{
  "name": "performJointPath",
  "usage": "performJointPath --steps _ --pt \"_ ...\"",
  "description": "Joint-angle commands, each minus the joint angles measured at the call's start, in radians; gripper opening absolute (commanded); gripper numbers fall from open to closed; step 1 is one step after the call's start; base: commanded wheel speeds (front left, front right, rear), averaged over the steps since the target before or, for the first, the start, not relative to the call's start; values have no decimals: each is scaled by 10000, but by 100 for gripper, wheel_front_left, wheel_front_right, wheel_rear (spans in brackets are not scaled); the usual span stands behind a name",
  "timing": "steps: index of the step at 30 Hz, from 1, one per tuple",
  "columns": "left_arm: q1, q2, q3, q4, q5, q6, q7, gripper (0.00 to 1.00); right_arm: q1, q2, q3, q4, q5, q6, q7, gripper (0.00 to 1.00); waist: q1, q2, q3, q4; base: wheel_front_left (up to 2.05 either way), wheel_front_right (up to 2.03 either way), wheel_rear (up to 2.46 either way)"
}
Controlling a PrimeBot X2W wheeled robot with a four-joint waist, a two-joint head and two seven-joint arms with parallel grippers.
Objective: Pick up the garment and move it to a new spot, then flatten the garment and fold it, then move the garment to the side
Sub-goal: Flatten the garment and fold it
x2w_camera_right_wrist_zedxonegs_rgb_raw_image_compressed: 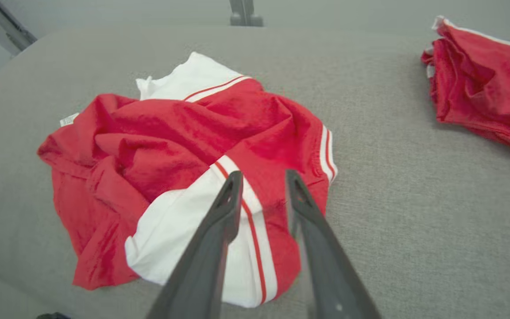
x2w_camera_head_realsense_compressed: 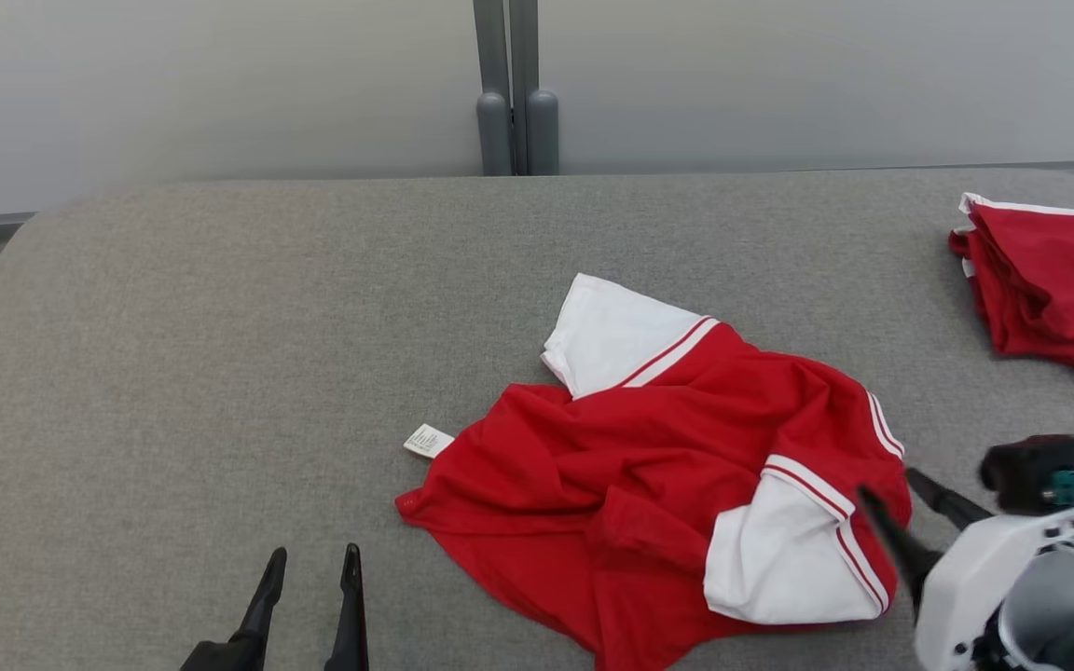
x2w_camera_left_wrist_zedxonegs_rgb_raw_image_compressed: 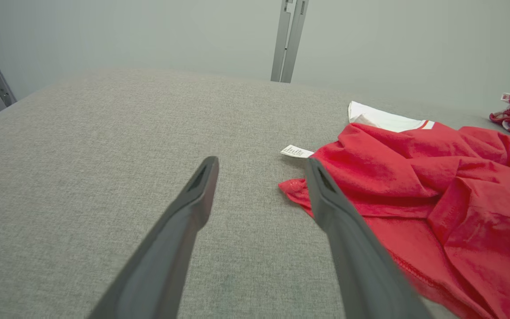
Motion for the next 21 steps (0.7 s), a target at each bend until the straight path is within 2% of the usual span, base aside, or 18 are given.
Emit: performJointPath --steps 1,5,8,11,17,21 --pt "-222 18 34 27 75 -16 -5 100 -243 -507 666 -90 47 1 161 100 0 0 140 125 0 0 0" --pt "-343 18 93 78 89 -45 -3 100 -831 -1966 2580 -274 370 -2 917 100 0 0 269 358 0 0 0" --pt "-429 18 111 89 23 -18 -3 100 -1314 -2809 3422 -451 629 -2 1426 100 0 0 313 567 0 0 0" --pt "-448 18 93 90 -92 49 -3 100 -1558 -3313 3888 -443 881 -2 1933 100 0 0 359 769 0 0 0" --pt "-554 18 -128 40 -323 145 -3 100 -1702 -3690 4309 -211 1168 -2 2740 100 0 0 688 1080 0 0 0" --pt "-682 18 -204 95 -444 192 -3 100 -1902 -3451 4318 114 1091 -1 2791 100 0 0 968 1192 0 0 0"
